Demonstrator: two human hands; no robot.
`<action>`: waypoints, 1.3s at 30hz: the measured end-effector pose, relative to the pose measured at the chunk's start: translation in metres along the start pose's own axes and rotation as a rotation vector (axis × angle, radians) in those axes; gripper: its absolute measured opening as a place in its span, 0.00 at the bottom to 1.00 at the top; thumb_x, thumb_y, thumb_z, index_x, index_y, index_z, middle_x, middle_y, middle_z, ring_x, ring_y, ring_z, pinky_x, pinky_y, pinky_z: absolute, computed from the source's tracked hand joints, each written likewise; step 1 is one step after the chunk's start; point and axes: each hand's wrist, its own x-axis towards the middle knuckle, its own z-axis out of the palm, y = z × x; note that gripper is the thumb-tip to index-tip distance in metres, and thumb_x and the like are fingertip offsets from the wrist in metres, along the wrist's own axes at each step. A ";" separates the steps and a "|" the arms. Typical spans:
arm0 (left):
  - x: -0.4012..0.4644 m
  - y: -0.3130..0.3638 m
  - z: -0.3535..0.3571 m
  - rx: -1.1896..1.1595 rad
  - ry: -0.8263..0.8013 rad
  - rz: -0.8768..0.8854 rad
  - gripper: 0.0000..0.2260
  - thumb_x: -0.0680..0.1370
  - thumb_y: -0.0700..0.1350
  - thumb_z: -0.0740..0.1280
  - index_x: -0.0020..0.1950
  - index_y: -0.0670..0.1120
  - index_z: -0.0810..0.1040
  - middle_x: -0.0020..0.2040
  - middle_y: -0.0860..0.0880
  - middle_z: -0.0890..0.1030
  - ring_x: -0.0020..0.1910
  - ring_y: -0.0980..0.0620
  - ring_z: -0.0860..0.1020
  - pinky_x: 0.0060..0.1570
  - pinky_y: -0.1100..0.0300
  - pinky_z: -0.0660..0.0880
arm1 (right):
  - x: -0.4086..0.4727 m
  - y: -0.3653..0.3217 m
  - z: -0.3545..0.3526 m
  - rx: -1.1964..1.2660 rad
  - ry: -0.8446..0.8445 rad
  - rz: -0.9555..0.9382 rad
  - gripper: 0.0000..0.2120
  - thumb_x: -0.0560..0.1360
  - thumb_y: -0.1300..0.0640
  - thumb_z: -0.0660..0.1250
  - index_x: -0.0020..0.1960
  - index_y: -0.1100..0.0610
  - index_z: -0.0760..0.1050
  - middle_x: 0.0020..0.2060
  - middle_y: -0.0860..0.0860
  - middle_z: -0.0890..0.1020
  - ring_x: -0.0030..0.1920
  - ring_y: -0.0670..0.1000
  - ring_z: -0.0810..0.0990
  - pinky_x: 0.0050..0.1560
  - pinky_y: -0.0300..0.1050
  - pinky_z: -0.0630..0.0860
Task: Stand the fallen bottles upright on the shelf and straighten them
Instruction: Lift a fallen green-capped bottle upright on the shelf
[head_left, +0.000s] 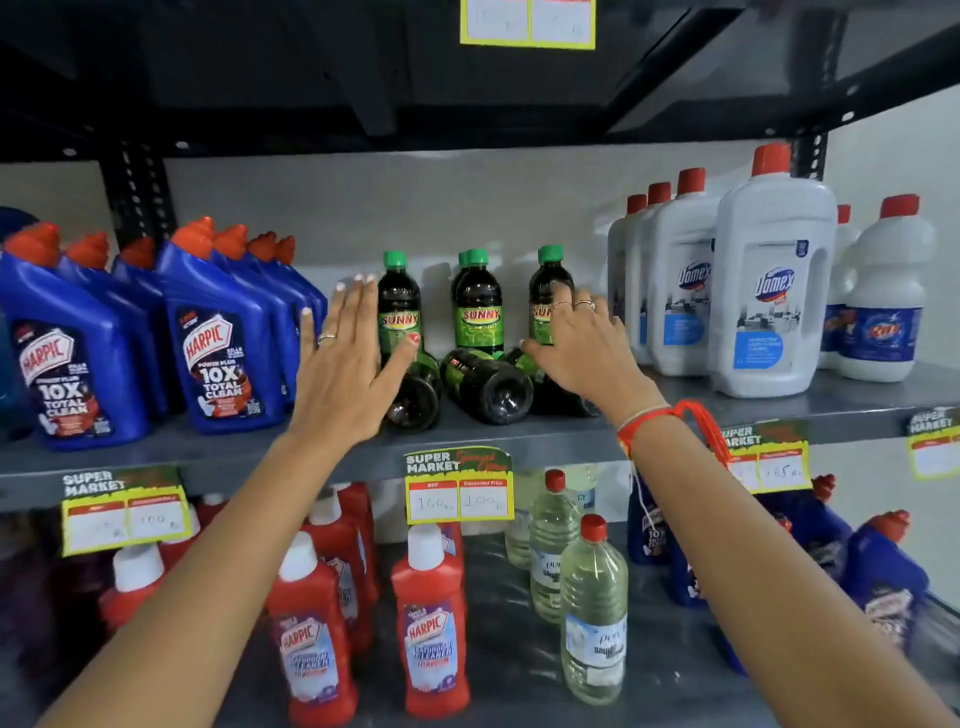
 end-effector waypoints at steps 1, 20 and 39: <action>-0.003 -0.005 -0.002 0.009 -0.020 -0.019 0.33 0.75 0.63 0.43 0.74 0.46 0.45 0.76 0.46 0.50 0.74 0.51 0.46 0.71 0.48 0.40 | 0.002 0.001 0.002 0.005 -0.057 0.019 0.35 0.74 0.45 0.63 0.72 0.63 0.56 0.66 0.63 0.69 0.67 0.64 0.65 0.62 0.62 0.68; -0.052 -0.044 0.000 0.277 -0.521 -0.071 0.46 0.59 0.62 0.29 0.71 0.50 0.61 0.73 0.46 0.63 0.69 0.46 0.63 0.57 0.50 0.66 | 0.045 0.000 0.011 0.046 -0.530 0.251 0.31 0.68 0.39 0.68 0.63 0.57 0.71 0.63 0.56 0.76 0.63 0.58 0.74 0.63 0.51 0.70; -0.062 -0.043 0.013 0.233 -0.128 -0.127 0.31 0.70 0.64 0.45 0.56 0.49 0.79 0.50 0.45 0.83 0.46 0.44 0.80 0.41 0.55 0.71 | 0.014 0.004 -0.007 0.653 0.358 0.336 0.33 0.60 0.47 0.77 0.62 0.55 0.74 0.55 0.55 0.82 0.60 0.56 0.78 0.57 0.46 0.71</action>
